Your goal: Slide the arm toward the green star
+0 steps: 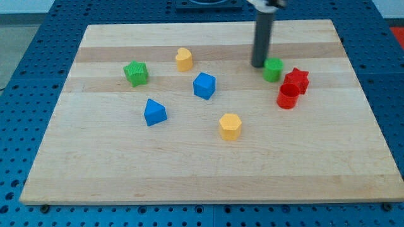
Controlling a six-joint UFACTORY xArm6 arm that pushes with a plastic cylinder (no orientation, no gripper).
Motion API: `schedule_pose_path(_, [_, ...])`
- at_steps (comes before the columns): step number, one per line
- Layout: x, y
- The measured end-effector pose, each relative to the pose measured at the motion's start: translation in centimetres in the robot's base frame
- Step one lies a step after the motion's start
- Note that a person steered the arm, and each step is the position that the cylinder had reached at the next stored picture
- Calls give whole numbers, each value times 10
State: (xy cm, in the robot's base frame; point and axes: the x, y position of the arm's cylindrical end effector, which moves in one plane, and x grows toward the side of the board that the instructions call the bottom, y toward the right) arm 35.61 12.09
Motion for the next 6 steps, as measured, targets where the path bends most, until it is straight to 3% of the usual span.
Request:
schedule_pose_path(2, [-21, -28])
schedule_pose_path(3, [-10, -13])
schedule_pose_path(4, [-77, -43])
schedule_pose_path(5, [-117, -147])
schedule_pose_path(6, [-107, -254])
